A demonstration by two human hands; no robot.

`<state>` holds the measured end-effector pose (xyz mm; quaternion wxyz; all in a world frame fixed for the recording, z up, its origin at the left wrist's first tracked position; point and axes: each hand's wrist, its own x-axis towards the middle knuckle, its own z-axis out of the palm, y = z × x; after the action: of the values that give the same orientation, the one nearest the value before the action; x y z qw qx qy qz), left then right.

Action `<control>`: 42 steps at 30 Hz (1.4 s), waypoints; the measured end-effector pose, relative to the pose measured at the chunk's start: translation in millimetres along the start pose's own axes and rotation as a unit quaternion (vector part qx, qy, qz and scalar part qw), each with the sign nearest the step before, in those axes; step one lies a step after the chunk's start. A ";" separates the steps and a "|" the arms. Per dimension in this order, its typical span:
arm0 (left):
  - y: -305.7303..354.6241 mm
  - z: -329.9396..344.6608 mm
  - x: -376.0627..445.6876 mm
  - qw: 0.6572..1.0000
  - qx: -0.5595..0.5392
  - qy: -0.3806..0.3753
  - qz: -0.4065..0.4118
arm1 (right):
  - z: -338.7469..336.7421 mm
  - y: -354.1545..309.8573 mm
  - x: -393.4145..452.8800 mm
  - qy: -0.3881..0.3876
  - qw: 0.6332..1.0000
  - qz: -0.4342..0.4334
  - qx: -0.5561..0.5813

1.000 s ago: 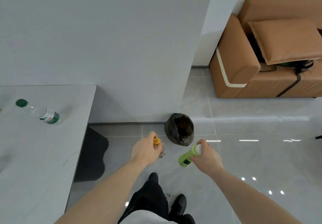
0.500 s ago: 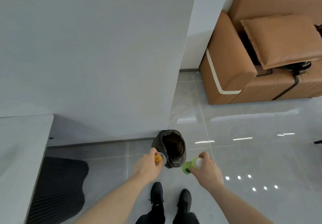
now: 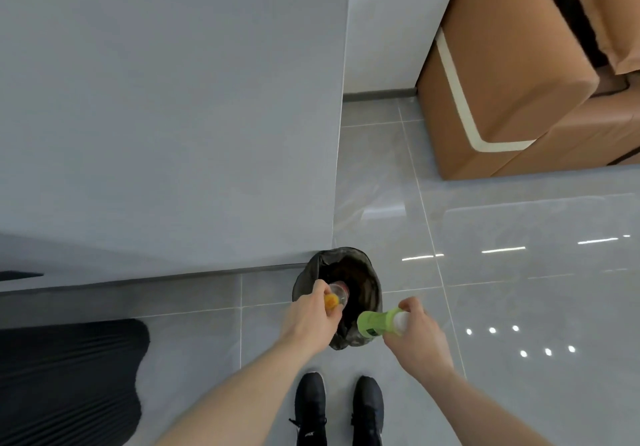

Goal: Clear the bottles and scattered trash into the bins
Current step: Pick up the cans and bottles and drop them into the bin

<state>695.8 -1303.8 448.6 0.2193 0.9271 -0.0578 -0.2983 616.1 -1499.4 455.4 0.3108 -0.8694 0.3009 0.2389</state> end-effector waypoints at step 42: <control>-69.7 -95.7 -155.4 0.994 0.059 -0.055 -0.071 | -17.6 -81.9 -130.0 -0.104 0.986 -0.072 -0.104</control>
<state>622.8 -1168.6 569.4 0.1390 0.9224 -0.0209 -0.3598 583.6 -1411.5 578.4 0.2644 -0.8867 0.1769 0.3354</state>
